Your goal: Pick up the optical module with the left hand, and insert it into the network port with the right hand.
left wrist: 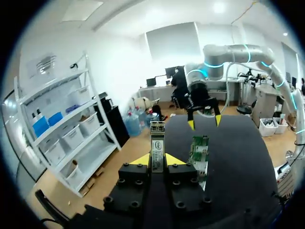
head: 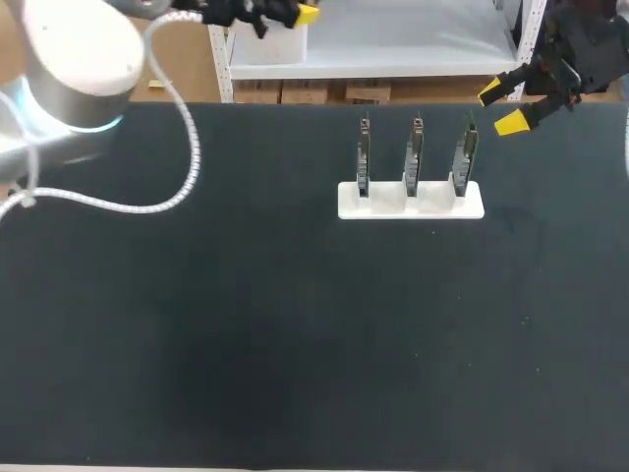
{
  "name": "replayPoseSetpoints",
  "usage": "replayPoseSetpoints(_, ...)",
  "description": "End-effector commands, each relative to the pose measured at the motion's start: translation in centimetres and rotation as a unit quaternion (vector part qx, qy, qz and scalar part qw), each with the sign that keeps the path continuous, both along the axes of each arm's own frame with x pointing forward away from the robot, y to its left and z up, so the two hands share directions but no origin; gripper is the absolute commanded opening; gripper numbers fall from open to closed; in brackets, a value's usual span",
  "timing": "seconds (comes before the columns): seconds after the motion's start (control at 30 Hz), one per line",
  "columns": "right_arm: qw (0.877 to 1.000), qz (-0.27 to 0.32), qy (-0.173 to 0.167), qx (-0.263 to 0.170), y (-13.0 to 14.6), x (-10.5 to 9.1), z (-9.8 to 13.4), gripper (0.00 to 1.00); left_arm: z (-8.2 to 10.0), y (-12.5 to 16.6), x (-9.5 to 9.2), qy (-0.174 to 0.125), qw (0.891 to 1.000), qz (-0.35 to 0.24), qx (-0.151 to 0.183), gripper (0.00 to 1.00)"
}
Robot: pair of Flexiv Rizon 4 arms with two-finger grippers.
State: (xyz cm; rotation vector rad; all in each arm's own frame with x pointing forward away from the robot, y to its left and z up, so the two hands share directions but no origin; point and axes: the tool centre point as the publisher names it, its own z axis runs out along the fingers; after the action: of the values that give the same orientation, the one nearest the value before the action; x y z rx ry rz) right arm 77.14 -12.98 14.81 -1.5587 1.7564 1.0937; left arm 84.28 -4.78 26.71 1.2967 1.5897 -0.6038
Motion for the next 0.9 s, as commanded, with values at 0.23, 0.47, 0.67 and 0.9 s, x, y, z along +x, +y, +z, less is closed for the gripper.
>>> replayPoseSetpoints(0.23,1.000,-0.001,0.000,0.000,0.0,0.0,0.0,1.00,-0.2,-6.8,-0.3,-0.022,0.974,-0.163,-0.154,0.00)
replayPoseSetpoints(0.47,1.000,-0.001,0.000,0.000,0.0,0.0,0.0,1.00,-0.7,-10.3,-2.2,-0.020,0.965,-0.199,-0.167,0.00)
replayPoseSetpoints(0.67,1.000,-0.001,0.000,0.000,0.0,0.0,0.0,1.00,-1.2,-12.8,-3.3,-0.013,0.961,-0.210,-0.179,0.00)
replayPoseSetpoints(0.9,1.000,-0.001,0.000,0.000,0.0,0.0,0.0,1.00,-1.6,-14.9,-4.5,-0.025,0.963,-0.200,-0.177,0.00)
